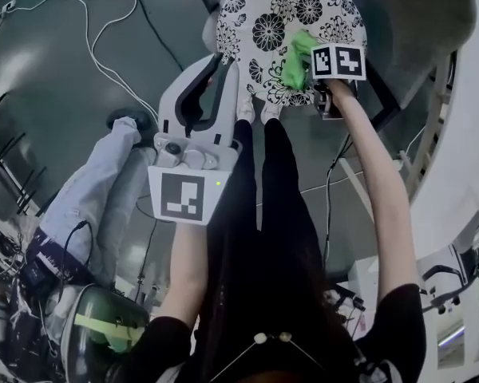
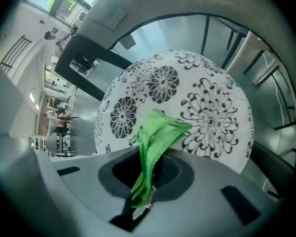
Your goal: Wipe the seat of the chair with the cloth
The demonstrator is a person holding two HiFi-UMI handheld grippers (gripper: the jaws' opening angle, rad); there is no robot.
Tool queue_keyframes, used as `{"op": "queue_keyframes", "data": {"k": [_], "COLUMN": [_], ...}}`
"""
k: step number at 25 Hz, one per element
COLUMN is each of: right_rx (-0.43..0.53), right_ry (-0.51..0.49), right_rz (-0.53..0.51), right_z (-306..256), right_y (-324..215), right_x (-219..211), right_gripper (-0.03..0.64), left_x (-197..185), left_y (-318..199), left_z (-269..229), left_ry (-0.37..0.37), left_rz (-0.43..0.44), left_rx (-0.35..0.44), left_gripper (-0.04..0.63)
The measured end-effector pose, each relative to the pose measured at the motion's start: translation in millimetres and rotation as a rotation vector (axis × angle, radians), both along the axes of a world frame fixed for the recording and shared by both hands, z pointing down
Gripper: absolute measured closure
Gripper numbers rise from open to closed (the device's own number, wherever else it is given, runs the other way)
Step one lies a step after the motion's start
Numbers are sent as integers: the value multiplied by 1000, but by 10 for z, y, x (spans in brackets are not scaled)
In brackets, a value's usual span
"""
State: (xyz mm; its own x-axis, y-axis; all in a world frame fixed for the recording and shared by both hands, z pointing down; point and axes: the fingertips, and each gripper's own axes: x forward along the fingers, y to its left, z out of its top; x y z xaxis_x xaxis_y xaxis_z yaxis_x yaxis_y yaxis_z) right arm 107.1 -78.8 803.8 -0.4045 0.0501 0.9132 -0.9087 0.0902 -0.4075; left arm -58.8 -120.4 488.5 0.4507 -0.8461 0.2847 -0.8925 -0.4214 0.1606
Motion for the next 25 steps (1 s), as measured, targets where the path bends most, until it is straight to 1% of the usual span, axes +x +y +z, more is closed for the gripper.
{"op": "queue_keyframes", "data": {"k": [4,7,11,16,20,23,25], "right_rx": [-3,-10,-4,-4,-8,44,115], "right_ry": [81,166,248,312,323,285,245], "right_rz": [30,30,5,-45,-7,23,45], "right_z": [44,78,114,168,128,-82,-316], "right_y": [15,58,101,104,100,37,-48], "right_x": [528,903,1188,1304,1321,1219,1101], "right_gripper": [571,571,571,569,569,571,571], "left_x": [39,58,92,113,71,46,33], "left_y": [6,10,36,65,91,108,116], "left_z": [0,-6,8,25,-5,-117,-190], "left_ry": [1,1,-1,-10,-11,-12,-14], "left_rz": [12,14,22,34,26,25,24], "left_rx": [4,6,2,4,6,17,23], "left_gripper": [551,551,551,551,551,551,551]}}
